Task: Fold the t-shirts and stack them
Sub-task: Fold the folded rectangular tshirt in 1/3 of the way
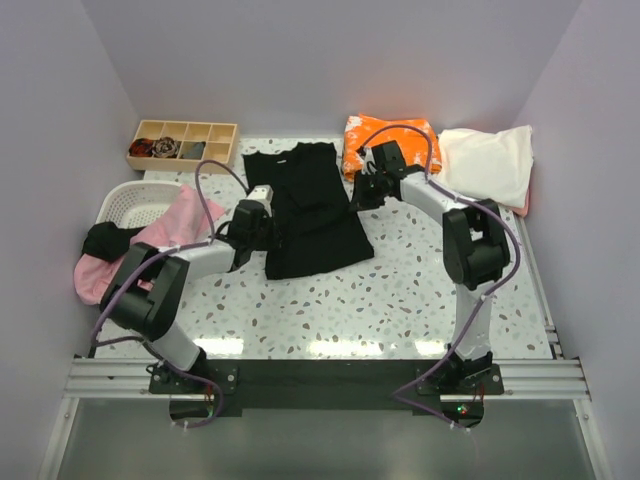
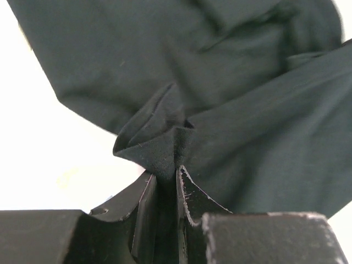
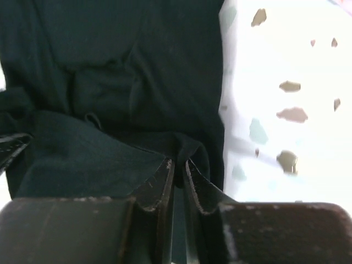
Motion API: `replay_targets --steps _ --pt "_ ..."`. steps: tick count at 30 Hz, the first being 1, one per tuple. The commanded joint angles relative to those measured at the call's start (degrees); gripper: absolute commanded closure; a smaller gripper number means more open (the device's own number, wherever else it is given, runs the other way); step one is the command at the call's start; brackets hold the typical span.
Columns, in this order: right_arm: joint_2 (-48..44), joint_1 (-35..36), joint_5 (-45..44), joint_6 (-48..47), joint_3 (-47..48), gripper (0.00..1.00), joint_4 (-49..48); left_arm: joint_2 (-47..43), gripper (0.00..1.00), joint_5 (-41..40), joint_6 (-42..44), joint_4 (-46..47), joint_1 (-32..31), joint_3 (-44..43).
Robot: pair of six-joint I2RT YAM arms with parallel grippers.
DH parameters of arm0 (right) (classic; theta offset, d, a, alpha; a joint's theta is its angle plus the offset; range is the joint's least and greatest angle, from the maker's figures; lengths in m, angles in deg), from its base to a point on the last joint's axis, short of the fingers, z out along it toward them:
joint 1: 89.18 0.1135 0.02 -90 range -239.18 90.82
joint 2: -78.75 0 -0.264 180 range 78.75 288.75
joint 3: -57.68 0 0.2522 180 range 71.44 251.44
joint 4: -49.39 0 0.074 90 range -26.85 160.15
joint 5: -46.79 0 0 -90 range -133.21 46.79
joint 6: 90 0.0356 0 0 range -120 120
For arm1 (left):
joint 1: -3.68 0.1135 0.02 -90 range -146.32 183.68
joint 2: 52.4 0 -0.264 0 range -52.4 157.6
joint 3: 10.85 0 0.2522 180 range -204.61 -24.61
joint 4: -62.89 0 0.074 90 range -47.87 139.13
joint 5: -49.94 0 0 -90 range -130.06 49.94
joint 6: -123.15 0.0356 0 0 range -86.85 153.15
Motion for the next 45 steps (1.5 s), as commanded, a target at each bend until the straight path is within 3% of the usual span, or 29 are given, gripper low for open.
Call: replay_targets --steps 1,3,5,8,13,18,24,28,34,39,45 --pt "5.39 -0.61 -1.63 0.44 6.94 0.79 0.81 4.91 0.76 2.49 -0.52 -0.96 2.10 -2.72" --pt "6.97 -0.78 -3.21 0.45 8.53 0.77 1.43 6.05 0.67 2.33 -1.13 -0.96 2.37 -2.37" --pt "7.42 -1.22 -4.18 0.18 9.68 0.61 2.22 5.71 0.53 1.54 -1.31 -0.17 2.54 -1.05" --pt "6.28 -1.75 -7.34 -1.04 8.99 0.51 2.93 3.43 0.47 -0.29 -0.44 0.19 2.72 0.10" --pt "-1.52 -2.10 -12.34 -2.98 4.07 0.47 1.70 -4.47 0.42 -10.54 -1.31 -5.24 2.72 0.71" --pt "-6.46 -2.10 -8.86 -3.95 1.69 0.46 1.61 -13.44 0.39 -17.27 -1.67 -10.27 2.81 0.27" --pt "-6.82 -1.66 2.39 -0.97 0.73 0.46 1.26 -14.25 0.39 -1.82 0.71 -5.98 2.72 -2.71" --pt "-6.47 -0.52 6.79 0.53 -1.74 0.46 -0.41 -8.91 0.40 13.80 -1.13 -0.44 2.72 -2.89" --pt "-4.89 0.88 11.02 2.90 -5.17 0.46 -2.43 -0.38 0.43 25.78 -4.04 7.12 2.55 -2.80" --pt "-2.61 0.97 12.87 4.66 -6.84 0.46 -4.10 5.43 0.44 28.00 -4.21 9.23 2.54 -3.86" --pt "-0.06 0.97 9.54 5.19 -9.56 0.47 -1.57 7.81 0.46 19.85 -1.67 6.87 2.63 -5.00"
